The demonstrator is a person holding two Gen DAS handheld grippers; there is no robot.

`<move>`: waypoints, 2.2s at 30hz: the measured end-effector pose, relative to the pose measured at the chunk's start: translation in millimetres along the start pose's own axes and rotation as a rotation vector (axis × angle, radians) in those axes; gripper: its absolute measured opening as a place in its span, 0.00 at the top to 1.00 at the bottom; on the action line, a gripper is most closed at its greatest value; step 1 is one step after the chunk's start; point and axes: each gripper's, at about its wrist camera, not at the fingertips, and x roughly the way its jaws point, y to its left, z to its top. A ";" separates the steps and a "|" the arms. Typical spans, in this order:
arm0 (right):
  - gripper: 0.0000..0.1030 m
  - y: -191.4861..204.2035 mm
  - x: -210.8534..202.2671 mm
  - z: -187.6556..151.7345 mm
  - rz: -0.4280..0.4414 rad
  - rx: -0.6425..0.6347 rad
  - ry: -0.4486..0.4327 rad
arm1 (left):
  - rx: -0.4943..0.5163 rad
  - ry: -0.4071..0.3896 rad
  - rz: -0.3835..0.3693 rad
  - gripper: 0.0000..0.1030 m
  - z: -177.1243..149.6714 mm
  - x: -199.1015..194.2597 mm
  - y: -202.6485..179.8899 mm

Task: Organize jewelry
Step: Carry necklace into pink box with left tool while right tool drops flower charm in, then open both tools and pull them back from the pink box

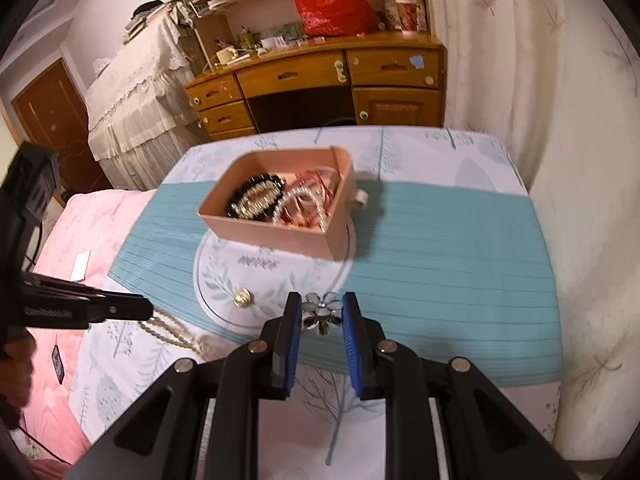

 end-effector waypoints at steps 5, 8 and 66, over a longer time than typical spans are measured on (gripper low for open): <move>0.80 12.5 -8.3 19.5 0.009 -0.035 -0.034 | 0.018 -0.004 -0.025 0.93 13.0 -42.6 -1.3; 0.80 22.0 -13.4 32.3 0.015 -0.065 -0.063 | 0.006 0.007 -0.046 0.93 28.1 -59.3 -0.7; 0.52 18.7 71.1 -43.1 -0.029 -0.252 0.144 | 0.283 -0.034 0.018 0.16 -2.1 74.5 5.8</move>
